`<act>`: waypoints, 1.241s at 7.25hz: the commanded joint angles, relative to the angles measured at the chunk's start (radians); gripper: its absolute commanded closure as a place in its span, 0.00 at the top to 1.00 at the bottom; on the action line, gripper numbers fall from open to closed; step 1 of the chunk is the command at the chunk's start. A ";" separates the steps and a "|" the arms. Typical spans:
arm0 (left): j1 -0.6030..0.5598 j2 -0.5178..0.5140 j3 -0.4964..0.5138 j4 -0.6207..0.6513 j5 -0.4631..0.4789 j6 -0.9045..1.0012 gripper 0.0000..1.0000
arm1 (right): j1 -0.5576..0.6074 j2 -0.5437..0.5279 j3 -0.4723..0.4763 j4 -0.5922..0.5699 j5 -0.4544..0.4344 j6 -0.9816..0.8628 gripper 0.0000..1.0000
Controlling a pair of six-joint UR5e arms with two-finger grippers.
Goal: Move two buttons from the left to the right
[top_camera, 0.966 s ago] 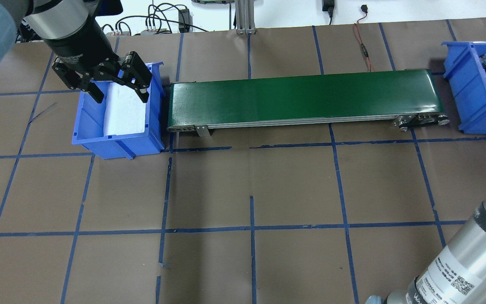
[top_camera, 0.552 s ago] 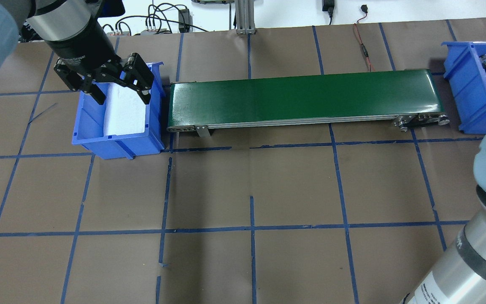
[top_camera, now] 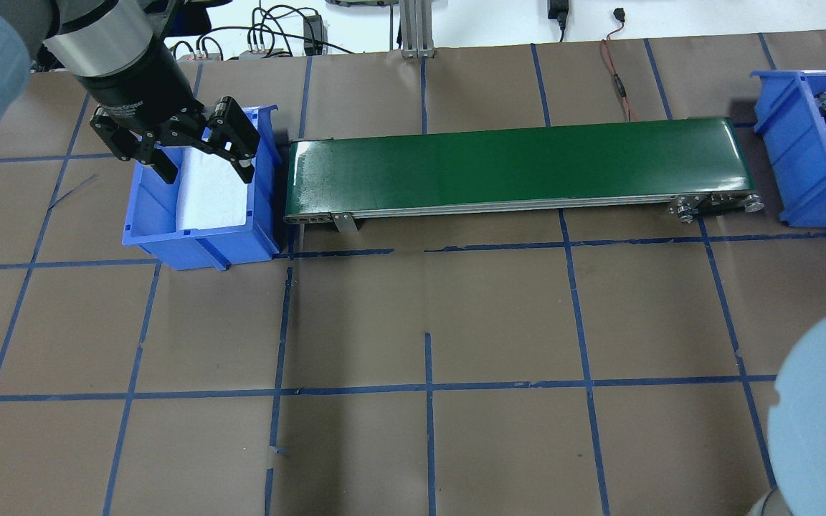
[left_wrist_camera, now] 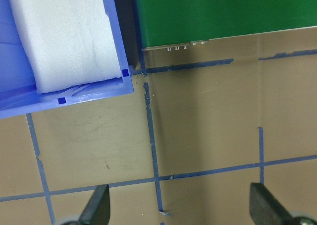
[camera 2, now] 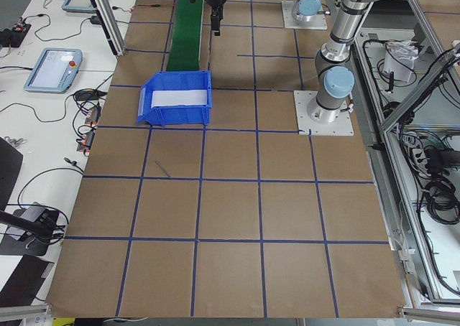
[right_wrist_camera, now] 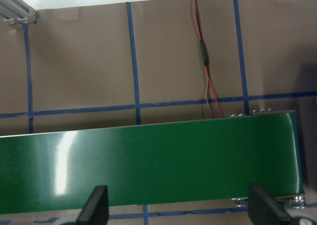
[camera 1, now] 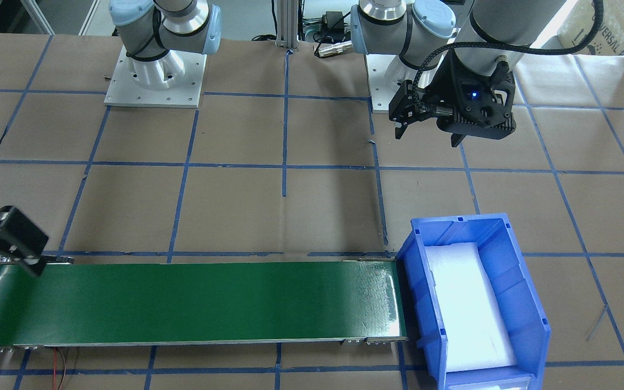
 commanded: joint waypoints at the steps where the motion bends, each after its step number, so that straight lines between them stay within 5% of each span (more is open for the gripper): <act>1: 0.001 0.003 0.001 0.000 0.002 0.000 1.00 | 0.117 -0.123 0.171 0.002 -0.016 0.044 1.00; 3: 0.001 0.003 0.001 0.000 0.001 0.000 1.00 | 0.128 -0.235 0.277 0.002 -0.016 0.042 1.00; 9: -0.001 0.007 0.002 0.006 0.017 -0.032 1.00 | 0.128 -0.259 0.293 0.162 -0.012 0.038 1.00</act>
